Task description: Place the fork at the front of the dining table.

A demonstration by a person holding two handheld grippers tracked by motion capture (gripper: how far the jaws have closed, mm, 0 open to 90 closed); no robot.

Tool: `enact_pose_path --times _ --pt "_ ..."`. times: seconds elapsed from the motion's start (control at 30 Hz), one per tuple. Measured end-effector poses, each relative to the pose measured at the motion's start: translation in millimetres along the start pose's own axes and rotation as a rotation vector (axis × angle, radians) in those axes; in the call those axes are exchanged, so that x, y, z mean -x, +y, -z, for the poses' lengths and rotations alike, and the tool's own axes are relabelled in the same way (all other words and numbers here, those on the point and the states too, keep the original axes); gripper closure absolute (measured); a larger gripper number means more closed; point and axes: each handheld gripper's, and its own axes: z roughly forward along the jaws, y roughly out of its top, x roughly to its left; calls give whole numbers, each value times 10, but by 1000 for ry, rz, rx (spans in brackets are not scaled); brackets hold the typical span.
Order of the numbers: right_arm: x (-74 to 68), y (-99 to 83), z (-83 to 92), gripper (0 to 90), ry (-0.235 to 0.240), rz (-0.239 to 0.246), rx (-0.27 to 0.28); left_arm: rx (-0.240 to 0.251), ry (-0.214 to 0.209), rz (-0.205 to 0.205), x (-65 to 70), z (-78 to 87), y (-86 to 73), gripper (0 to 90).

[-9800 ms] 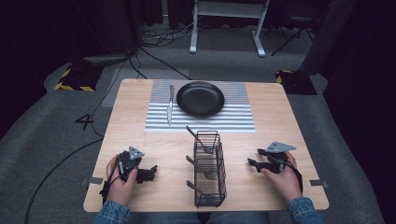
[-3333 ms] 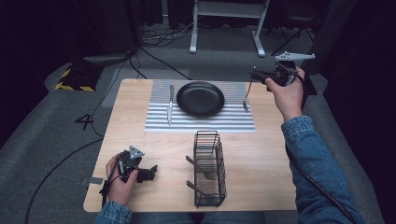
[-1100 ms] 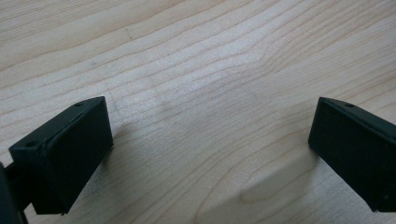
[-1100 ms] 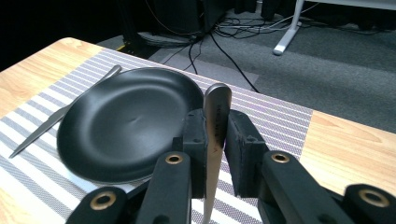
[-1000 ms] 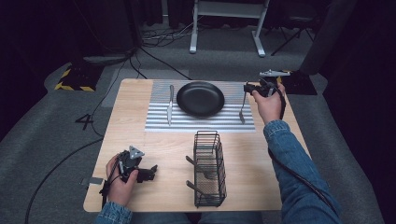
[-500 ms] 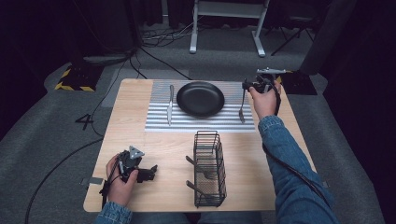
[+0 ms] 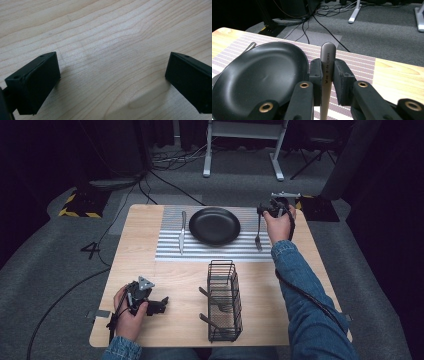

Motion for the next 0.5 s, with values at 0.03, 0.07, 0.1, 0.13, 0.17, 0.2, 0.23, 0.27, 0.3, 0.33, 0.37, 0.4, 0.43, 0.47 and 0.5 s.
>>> enact_pose_path --times 0.03,0.07,0.1,0.13,0.17,0.2,0.23,0.27,0.3,0.33,0.37,0.4,0.43,0.47,0.5 --pt "6 -1 -18 783 2 -4 0 0 0 0 0 0 0 0" --pt "11 -1 -31 783 2 -5 -1 0 0 0 0 0 0 0" --pt "12 0 -43 783 2 -8 -3 0 0 -1 0 0 0 0" --pt "14 2 -52 783 1 -9 -5 0 0 0 0 0 0 0" --pt "17 4 -65 782 -2 -10 -9 0 0 0 0 0 0 0" --pt "17 5 -74 782 -3 -13 -9 1 0 -1 0 0 0 0" --pt "17 6 -88 782 -6 -11 -12 0 0 0 0 0 0 0" --pt "16 5 -102 783 -6 -11 -13 0 0 -1 0 0 0 0" --pt "15 5 -115 782 -9 -11 -13 0 0 0 0 0 0 0" --pt "15 3 -122 782 -9 -11 -14 0 0 0 0 0 0 0" --pt "14 1 -133 783 -9 -15 -14 0 0 -1 0 0 0 0" --pt "17 -5 -146 782 -10 -16 -13 0 0 0 0 0 0 0" --pt "21 -8 -153 783 -9 -16 -12 0 0 -1 0 0 0 0" --pt "25 -12 -160 782 -11 -22 -10 0 0 -1 0 0 0 0" --pt "29 -14 -164 782 -11 -26 -9 0 0 0 0 0 0 0"
